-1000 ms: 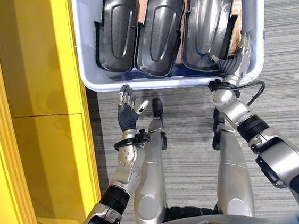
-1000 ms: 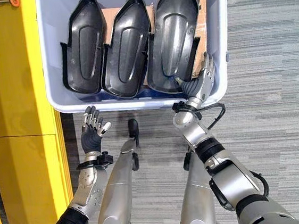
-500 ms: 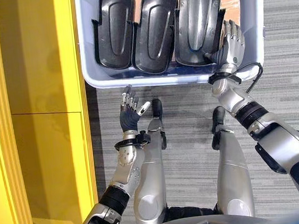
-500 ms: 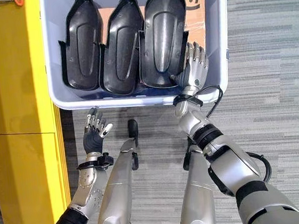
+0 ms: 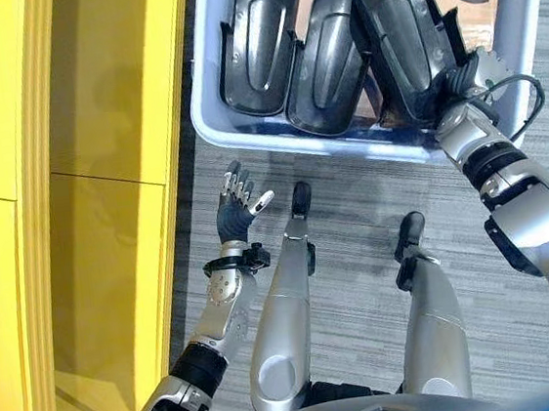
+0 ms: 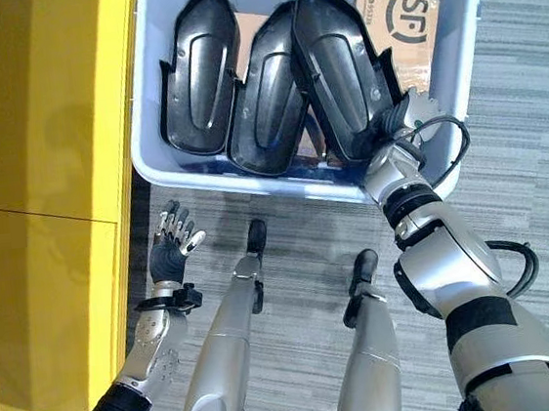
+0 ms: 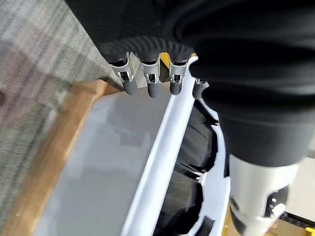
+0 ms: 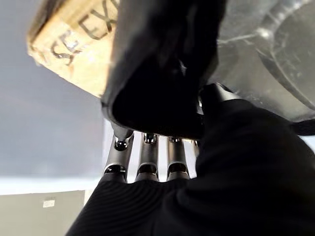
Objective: Move parts from the plastic box to the shelf.
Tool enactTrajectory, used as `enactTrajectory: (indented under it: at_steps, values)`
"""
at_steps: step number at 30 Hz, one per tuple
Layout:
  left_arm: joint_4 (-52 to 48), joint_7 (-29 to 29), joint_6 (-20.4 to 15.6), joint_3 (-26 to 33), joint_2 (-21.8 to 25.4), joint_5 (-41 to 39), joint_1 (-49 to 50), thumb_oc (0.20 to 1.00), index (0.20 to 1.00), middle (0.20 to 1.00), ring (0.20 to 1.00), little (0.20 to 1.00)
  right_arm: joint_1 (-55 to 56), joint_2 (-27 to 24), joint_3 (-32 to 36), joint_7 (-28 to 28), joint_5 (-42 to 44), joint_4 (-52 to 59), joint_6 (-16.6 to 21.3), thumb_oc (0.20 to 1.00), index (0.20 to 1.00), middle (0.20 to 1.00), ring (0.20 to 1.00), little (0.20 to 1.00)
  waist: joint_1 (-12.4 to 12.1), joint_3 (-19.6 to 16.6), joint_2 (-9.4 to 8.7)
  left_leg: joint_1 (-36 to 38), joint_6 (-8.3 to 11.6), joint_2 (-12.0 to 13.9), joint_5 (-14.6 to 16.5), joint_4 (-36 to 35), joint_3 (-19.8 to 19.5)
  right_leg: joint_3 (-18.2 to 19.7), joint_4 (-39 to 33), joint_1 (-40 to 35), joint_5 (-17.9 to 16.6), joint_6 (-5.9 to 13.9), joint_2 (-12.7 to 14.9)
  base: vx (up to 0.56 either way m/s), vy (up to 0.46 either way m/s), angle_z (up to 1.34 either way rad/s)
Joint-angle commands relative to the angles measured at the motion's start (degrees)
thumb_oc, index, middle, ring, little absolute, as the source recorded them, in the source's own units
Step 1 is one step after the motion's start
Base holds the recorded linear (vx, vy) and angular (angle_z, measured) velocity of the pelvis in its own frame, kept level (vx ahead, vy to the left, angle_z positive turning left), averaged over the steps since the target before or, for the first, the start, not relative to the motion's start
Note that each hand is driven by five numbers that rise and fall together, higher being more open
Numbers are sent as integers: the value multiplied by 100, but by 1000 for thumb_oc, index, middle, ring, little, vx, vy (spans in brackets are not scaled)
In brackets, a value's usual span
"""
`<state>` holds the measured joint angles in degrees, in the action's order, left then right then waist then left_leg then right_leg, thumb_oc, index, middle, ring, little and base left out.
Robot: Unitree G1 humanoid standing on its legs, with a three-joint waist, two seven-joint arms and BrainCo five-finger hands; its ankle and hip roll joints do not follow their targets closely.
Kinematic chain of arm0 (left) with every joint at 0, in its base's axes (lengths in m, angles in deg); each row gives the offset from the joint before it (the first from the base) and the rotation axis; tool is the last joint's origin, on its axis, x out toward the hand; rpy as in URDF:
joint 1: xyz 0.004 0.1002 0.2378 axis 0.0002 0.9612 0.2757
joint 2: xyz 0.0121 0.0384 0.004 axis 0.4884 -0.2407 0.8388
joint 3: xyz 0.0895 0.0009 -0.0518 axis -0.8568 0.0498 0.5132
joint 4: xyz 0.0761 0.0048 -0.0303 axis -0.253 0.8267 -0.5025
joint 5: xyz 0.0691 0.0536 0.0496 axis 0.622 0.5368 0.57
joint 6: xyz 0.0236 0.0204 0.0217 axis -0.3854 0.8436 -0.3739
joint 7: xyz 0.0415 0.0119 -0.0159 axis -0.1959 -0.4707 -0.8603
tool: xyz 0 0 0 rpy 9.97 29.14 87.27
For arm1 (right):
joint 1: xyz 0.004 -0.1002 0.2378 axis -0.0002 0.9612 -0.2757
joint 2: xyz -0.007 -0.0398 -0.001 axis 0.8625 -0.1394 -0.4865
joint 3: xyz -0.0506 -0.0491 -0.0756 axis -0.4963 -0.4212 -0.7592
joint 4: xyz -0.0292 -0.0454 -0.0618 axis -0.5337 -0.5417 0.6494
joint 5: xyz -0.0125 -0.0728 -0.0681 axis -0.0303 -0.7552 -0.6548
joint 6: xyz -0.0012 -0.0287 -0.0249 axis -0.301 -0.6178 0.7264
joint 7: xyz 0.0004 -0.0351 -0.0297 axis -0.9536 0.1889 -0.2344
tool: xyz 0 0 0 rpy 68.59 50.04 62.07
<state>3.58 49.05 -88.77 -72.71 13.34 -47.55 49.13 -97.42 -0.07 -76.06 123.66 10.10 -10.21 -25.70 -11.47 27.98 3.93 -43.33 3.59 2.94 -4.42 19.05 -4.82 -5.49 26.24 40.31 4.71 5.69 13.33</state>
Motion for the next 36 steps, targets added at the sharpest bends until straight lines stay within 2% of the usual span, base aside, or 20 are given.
enactTrajectory:
  at_steps: [1, 3, 4, 6, 7, 9, 16, 19, 22, 27, 29, 32, 34, 36]
  values:
    - [-445, 22, -169, 37, 28, 127, -11, 1000, 1000, 1000, 1000, 1000, 578, 50, 53, -231, 289, -216, -19, 200, 200, 200, 200, 200, -104, 181, 146, -115, -590, -483, 308, 298, 408, -521, 309, -34, -68, -501, -512, -31, -13, -1]
    - [-443, 43, -185, 47, 17, 151, 4, 1000, 1000, 1000, 1000, 1000, 672, 45, 68, 129, 477, -129, 269, 200, 200, 200, 200, 200, -75, 181, 146, -38, -591, -483, 298, 244, 431, -491, 238, -112, -93, -495, -521, -40, 0, -1]
    - [-418, 28, -218, 57, 15, 116, 18, 1000, 1000, 1000, 1000, 1000, 747, 24, 104, 572, 382, 54, 831, 200, 200, 200, 200, 200, -32, 181, 144, 66, -581, -473, 293, 181, 453, -452, 163, -218, -104, -492, -531, -37, 19, -3]
    - [-387, 9, -246, 69, 7, 76, 17, 1000, 1000, 1000, 1000, 1000, 788, 14, 104, 793, 413, 262, 1078, 200, 200, 200, 200, 200, 1, 181, 132, 137, -573, -459, 283, 130, 471, -425, 108, -284, -117, -487, -541, -66, 21, -3]
    - [-379, -54, -266, 113, -1, 120, -49, 1000, 1000, 1000, 1000, 1000, 810, 4, 136, 1101, 528, 623, 1400, 200, 200, 200, 200, 200, 42, 181, 128, 98, -590, -419, 123, 42, 502, -433, 7, -245, -262, -534, -571, -86, 27, -5]
    - [-374, -144, -299, 140, -36, 147, -11, 1000, 1000, 1000, 1000, 1000, 969, -8, 291, 1343, 187, 1161, 1718, 200, 200, 200, 200, 200, 112, 181, 103, 255, -581, -388, 118, -45, 539, -386, -67, -367, -270, -531, -582, -48, 32, -12]
    - [-254, -358, -397, 286, -245, 224, 145, 1000, 1000, 1000, 1000, 1000, 1874, 41, 630, 1961, -819, 3282, 1918, 200, 200, 200, 200, 200, 403, 181, 38, 993, -544, -322, 146, -321, 724, -218, -302, -948, -234, -535, -616, 3, 28, -16]
    - [-96, -369, -461, 307, -330, 246, 180, 1000, 1000, 1000, 1000, 1000, 2068, 52, 708, 2041, -1116, 3765, 1911, 200, 200, 200, 200, 200, 475, 181, 30, 1299, -524, -292, 181, -378, 780, -181, -348, -1207, -200, -538, -604, 41, 9, -9]
    - [82, -341, -529, 362, -432, 229, 250, 1000, 1000, 1000, 1000, 1000, 2123, 36, 841, 2275, -1487, 4147, 2179, 200, 200, 200, 200, 200, 516, 181, 37, 1724, -491, -248, 201, -512, 809, -156, -451, -1588, -142, -540, -595, 59, -4, -12]
    - [253, -300, -630, 420, -452, 207, 449, 1000, 1000, 1000, 1000, 1000, 2218, 33, 1146, 2202, -1696, 4853, 2496, 200, 200, 200, 200, 200, 549, 126, 11, 2365, -424, -154, 212, -750, 800, -192, -734, -2202, -149, -548, -616, 64, -27, -9]
    - [262, -326, -639, 430, -451, 233, 518, 1000, 1000, 1000, 1000, 1000, 2267, 38, 1204, 2086, -1672, 4993, 2498, 200, 200, 200, 200, 200, 549, 35, -12, 2459, -401, -119, 213, -812, 789, -210, -812, -2306, -150, -556, -626, 112, -43, -2]
    - [315, -336, -685, 532, -467, 258, 719, 1000, 1000, 1000, 1000, 1000, 2431, 59, 1267, 1762, -1270, 5179, 2484, 200, 200, 200, 200, 200, 538, -212, -77, 2775, -341, 17, 156, -1058, 780, -275, -1023, -2622, -167, -579, -640, 125, -54, -1]
    - [297, -287, -666, 624, -459, 283, 841, 1000, 1000, 1000, 1000, 1000, 2582, 136, 1293, 1412, -638, 5221, 2513, 200, 200, 200, 200, 200, 517, -361, -110, 2934, -299, 107, 110, -1177, 743, -325, -1087, -2782, -153, -612, -647, 145, -53, 3]
    - [275, -279, -641, 736, -450, 362, 1011, 1000, 1000, 1000, 1000, 1000, 2831, 289, 1339, 747, 171, 5239, 2721, 200, 200, 200, 200, 200, 503, -501, -134, 3100, -249, 203, 62, -1260, 699, -378, -1125, -2964, -117, -658, -657, 144, -21, 7]
